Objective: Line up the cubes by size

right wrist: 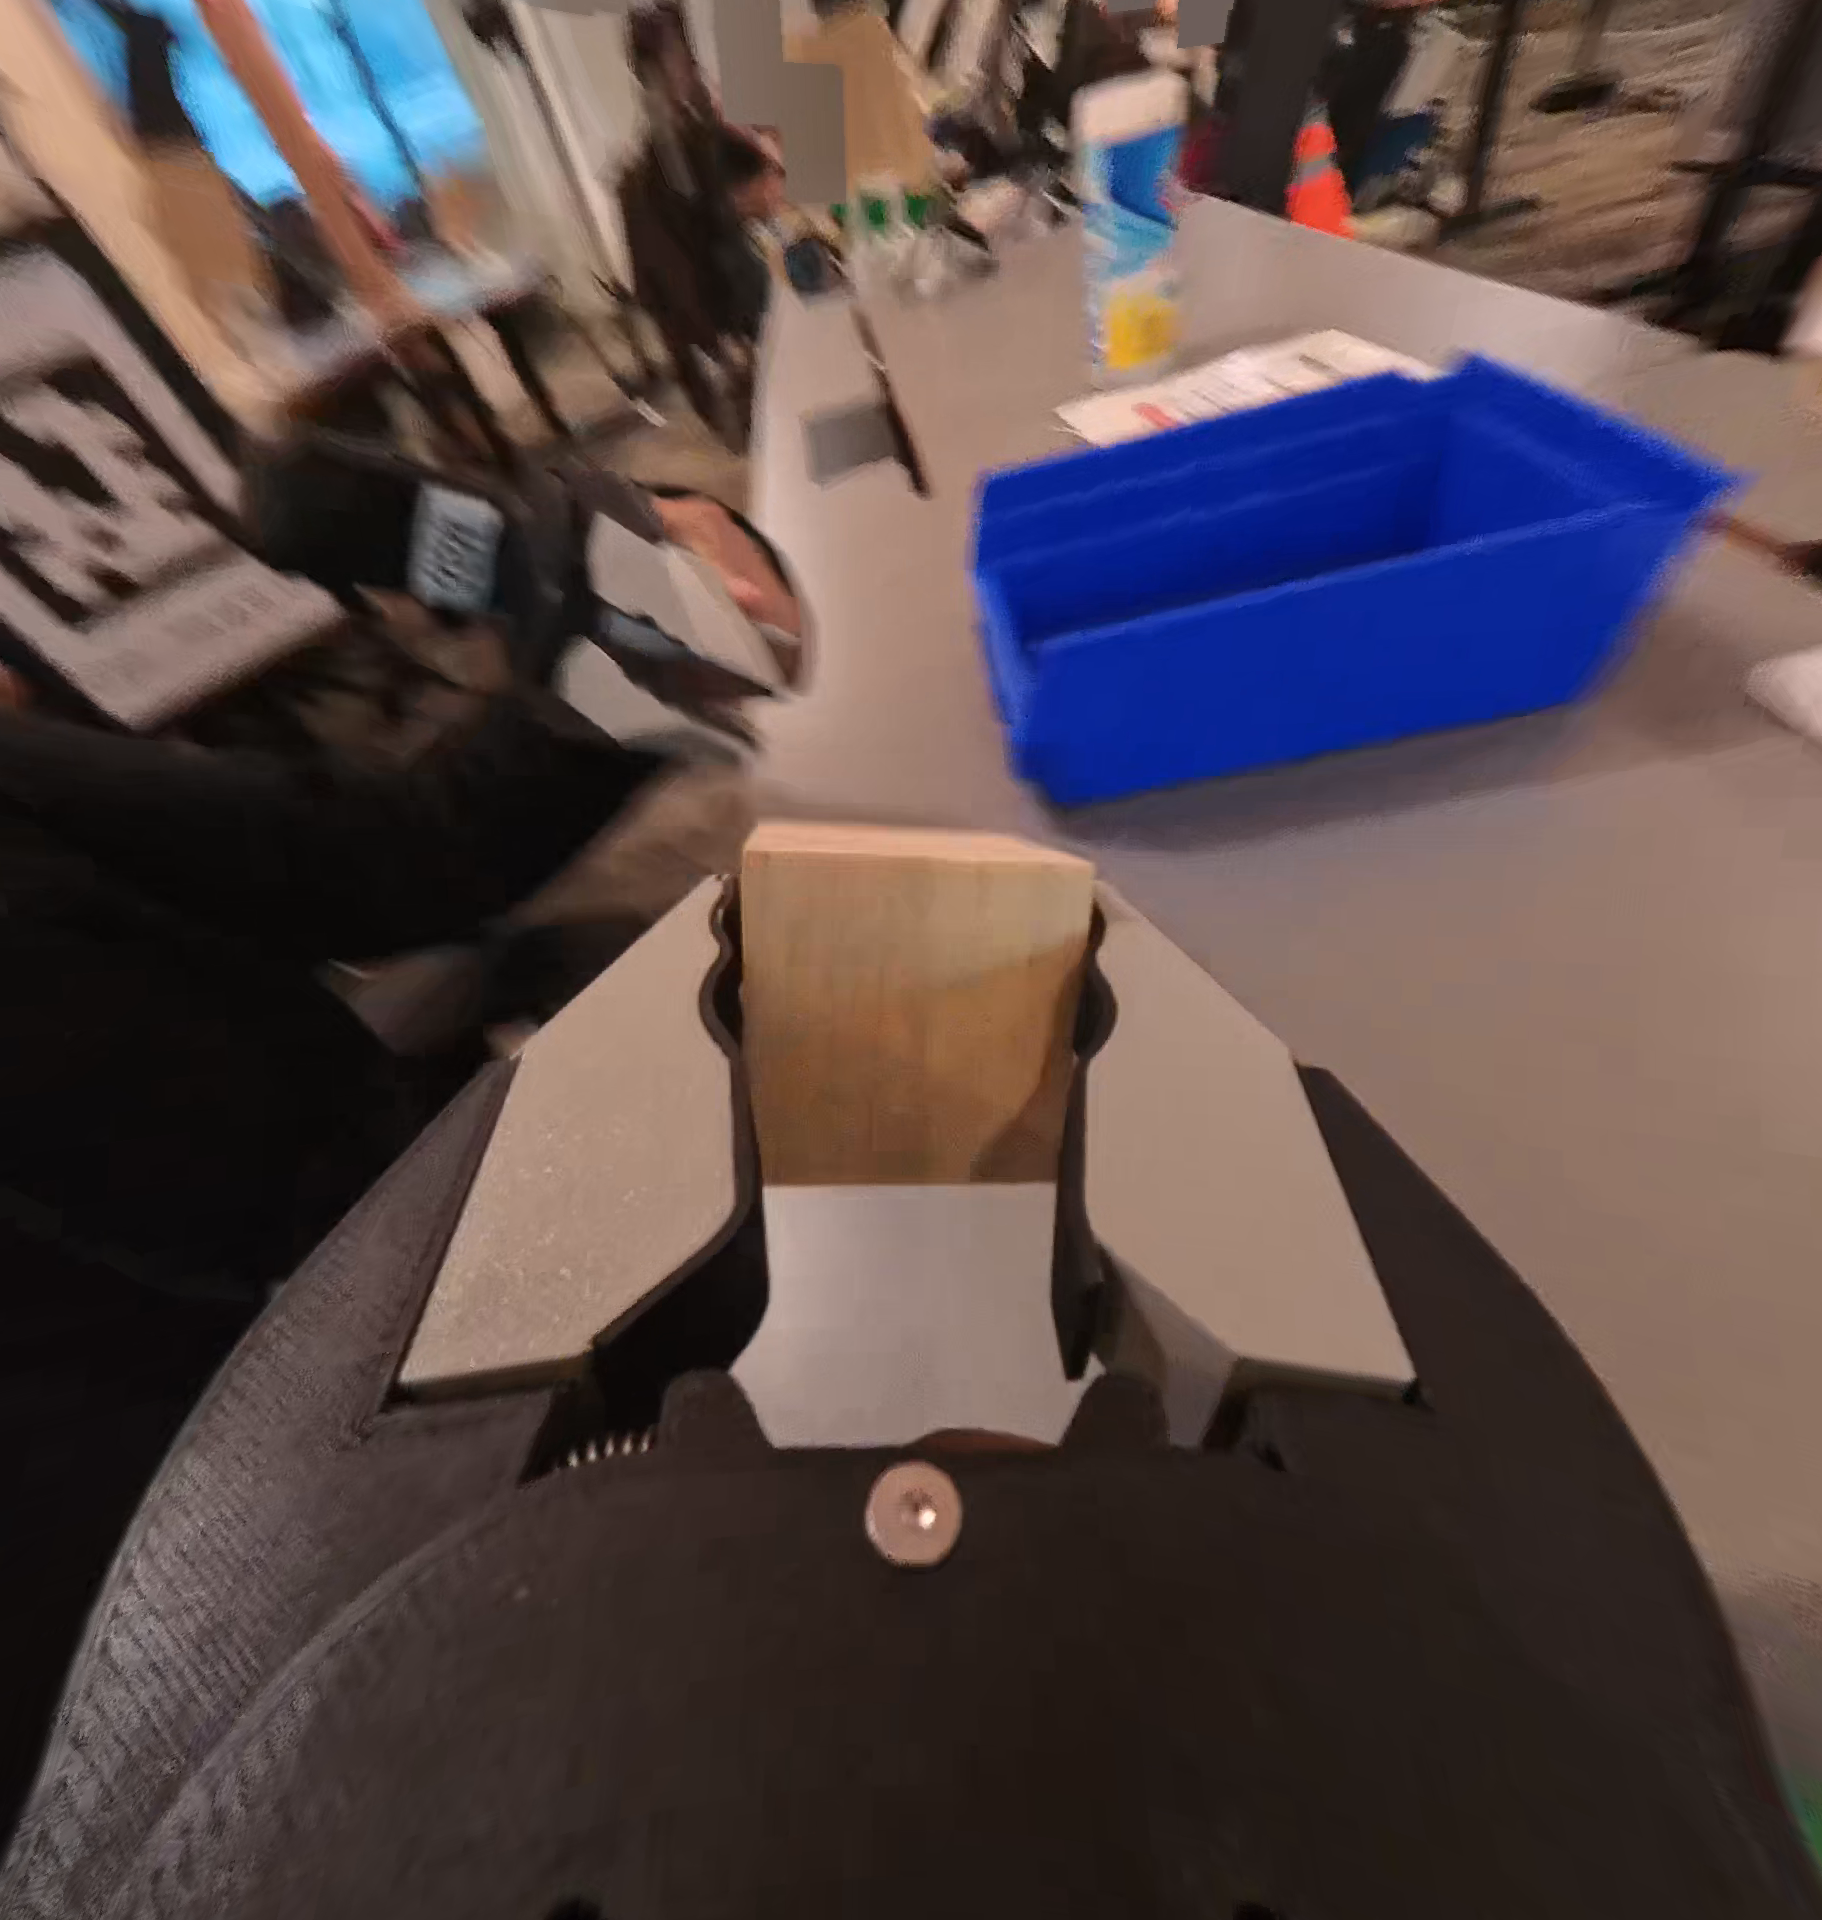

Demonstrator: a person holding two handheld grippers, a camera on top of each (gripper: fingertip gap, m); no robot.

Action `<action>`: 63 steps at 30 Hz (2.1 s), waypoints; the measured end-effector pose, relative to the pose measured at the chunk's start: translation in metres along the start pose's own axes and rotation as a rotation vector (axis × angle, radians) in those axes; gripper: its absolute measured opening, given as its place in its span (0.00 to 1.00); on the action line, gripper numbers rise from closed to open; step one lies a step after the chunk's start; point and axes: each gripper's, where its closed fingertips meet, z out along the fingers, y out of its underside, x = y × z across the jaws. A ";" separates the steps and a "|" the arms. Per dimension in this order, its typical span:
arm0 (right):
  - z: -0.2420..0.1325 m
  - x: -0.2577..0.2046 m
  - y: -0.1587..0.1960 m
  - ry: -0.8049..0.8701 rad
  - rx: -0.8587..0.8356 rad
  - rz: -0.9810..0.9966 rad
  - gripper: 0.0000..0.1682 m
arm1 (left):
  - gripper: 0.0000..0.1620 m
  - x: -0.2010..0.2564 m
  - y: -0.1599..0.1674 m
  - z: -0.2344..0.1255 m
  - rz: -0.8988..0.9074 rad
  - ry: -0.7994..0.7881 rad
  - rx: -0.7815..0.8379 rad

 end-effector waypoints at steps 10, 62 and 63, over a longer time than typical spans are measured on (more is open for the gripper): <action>-0.216 0.187 0.091 0.547 -0.959 -0.347 0.35 | 0.03 0.032 0.085 -0.038 -0.201 -0.042 -0.185; -0.098 0.090 0.125 0.913 -0.025 0.097 0.54 | 0.45 -0.008 0.153 -0.050 -0.744 -0.431 -0.584; -0.098 0.091 0.121 0.934 0.006 0.101 0.54 | 0.47 -0.011 0.155 -0.051 -0.760 -0.455 -0.592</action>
